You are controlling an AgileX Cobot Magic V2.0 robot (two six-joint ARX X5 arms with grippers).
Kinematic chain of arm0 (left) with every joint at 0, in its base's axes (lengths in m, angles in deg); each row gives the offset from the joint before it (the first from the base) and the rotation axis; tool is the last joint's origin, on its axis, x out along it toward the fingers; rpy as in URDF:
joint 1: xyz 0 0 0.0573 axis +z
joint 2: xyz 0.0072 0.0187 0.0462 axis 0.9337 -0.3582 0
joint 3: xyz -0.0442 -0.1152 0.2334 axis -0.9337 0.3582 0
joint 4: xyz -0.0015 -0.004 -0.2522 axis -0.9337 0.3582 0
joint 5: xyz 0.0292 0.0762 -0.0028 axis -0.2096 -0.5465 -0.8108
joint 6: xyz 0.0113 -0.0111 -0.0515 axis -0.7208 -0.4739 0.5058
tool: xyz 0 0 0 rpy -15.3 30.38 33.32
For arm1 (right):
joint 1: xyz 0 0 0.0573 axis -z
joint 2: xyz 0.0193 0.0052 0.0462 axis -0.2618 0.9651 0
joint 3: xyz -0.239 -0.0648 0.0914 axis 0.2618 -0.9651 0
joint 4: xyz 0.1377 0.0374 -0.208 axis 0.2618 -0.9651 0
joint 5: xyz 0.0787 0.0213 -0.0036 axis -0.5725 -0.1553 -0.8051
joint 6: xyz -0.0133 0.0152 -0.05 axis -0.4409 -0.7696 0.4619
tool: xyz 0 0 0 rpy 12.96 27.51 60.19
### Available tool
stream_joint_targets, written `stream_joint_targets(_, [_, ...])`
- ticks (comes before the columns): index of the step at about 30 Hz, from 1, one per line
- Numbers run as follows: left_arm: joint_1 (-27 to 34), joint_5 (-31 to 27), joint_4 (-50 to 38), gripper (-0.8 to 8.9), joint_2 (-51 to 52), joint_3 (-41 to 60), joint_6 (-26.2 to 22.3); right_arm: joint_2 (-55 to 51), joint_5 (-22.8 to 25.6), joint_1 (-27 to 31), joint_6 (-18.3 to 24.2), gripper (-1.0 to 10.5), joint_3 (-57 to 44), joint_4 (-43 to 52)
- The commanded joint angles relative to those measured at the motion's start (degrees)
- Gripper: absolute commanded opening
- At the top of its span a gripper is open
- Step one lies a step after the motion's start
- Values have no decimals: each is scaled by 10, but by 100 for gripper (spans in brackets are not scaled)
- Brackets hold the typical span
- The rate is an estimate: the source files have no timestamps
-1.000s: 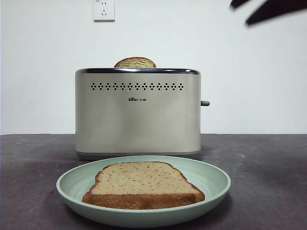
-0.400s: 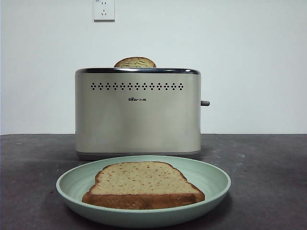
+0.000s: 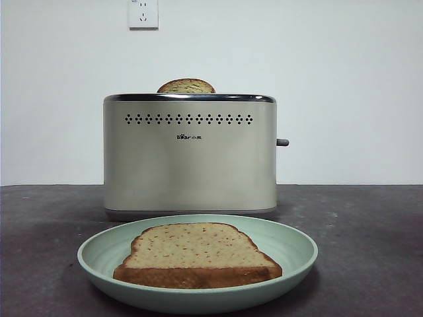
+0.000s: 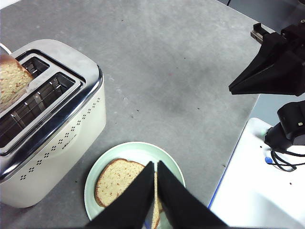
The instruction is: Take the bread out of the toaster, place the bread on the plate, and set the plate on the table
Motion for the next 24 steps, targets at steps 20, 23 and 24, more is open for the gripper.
stream_joint_targets(20, [201,0,-363,8,188,231,24,2,0,-4,3,4,9,6])
stream_joint_targets(23, [254,-1,-457,8,262,337,30,2,0,-4,3,4,9,6])
stream_joint_targets(24, [270,-8,-482,8,289,371,30,2,0,-4,3,4,9,6])
